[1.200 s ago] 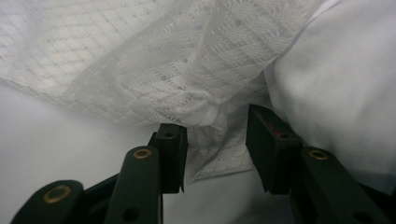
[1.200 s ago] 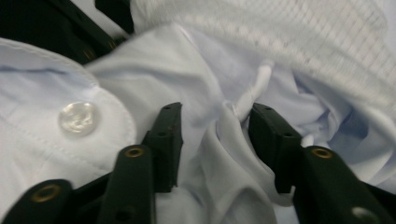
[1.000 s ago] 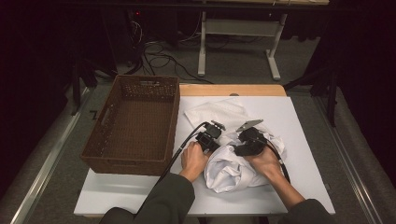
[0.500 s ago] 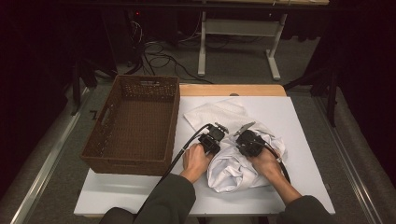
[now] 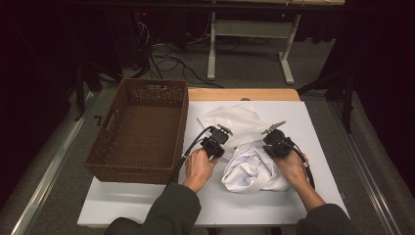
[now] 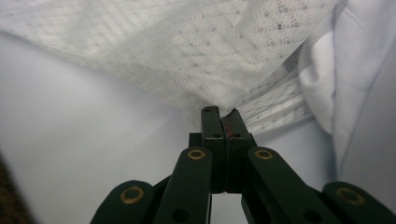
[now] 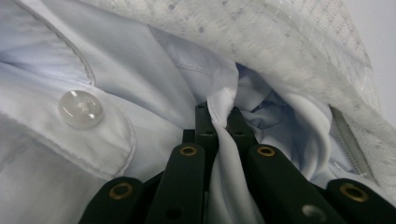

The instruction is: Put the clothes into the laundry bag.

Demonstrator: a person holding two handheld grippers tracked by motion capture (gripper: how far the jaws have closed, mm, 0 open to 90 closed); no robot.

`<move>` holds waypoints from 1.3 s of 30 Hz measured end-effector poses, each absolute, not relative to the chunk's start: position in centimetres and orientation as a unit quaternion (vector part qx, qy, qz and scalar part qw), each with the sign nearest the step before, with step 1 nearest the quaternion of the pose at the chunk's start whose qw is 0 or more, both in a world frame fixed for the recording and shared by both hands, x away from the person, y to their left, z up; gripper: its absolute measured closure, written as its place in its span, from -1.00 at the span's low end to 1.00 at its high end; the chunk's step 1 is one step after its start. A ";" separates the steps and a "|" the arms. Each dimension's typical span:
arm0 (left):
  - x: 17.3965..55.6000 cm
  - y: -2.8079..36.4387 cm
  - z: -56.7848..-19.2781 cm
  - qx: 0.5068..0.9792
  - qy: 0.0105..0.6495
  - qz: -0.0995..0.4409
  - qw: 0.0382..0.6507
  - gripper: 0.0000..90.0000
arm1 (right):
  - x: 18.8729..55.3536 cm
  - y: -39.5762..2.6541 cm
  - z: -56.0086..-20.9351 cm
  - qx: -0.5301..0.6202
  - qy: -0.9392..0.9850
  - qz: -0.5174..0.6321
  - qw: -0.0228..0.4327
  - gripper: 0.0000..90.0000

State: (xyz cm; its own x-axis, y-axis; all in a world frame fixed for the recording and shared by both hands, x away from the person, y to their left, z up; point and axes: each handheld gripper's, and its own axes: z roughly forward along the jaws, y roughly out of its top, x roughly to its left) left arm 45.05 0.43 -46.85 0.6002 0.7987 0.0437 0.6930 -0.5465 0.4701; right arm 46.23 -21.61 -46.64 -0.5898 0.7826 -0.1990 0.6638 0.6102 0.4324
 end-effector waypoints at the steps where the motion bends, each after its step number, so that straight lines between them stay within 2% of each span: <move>1: 45.0 0.6 -46.7 0.869 0.430 0.122 0.211 1.00 | 46.1 -21.5 -46.5 0.410 0.879 0.156 0.189 0.91; 4: 44.7 0.6 -46.4 0.871 0.426 0.122 0.213 1.00 | 45.5 -21.2 -45.8 0.410 0.874 0.195 0.171 0.64; 7: 44.8 0.4 -46.6 0.871 0.428 0.119 0.208 1.00 | 44.5 -20.6 -44.4 0.400 0.869 0.226 0.185 0.48; 10: 45.0 0.4 -47.0 0.872 0.430 0.115 0.204 0.99 | 43.6 -19.7 -43.1 0.377 0.871 0.239 0.206 0.45; 13: 44.8 0.1 -47.1 0.872 0.428 0.118 0.207 0.94 | 43.2 -18.7 -42.5 0.361 0.873 0.251 0.212 0.51; 18: 43.7 -0.2 -46.1 0.874 0.413 0.118 0.225 0.76 | 44.8 -18.0 -44.8 0.370 0.883 0.223 0.183 0.58; 22: 43.2 -0.2 -45.7 0.878 0.406 0.098 0.235 0.60 | 44.8 -18.0 -46.7 0.372 0.892 0.203 0.157 0.61; 26: 43.0 -1.2 -46.4 0.883 0.398 0.091 0.233 0.57 | 44.6 -18.3 -47.0 0.375 0.893 0.199 0.147 0.61; 30: 44.2 -1.2 -47.3 0.867 0.422 0.106 0.244 0.54 | 44.3 -18.2 -47.0 0.373 0.895 0.194 0.150 0.61; 33: 45.3 -1.1 -48.4 0.856 0.443 0.114 0.241 0.47 | 44.2 -17.9 -46.8 0.376 0.887 0.208 0.168 0.52; 39: 45.9 -1.3 -49.3 0.858 0.442 0.113 0.235 0.26 | 44.9 -17.3 -46.7 0.382 0.879 0.220 0.180 0.19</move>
State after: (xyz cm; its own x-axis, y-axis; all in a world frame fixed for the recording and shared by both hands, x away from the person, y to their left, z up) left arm 45.93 -1.29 -49.32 0.5840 0.8116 -0.0141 0.7056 -0.4989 0.5033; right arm 44.91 -17.28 -46.71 -0.6426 0.7515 -0.1491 0.5931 0.6111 0.5242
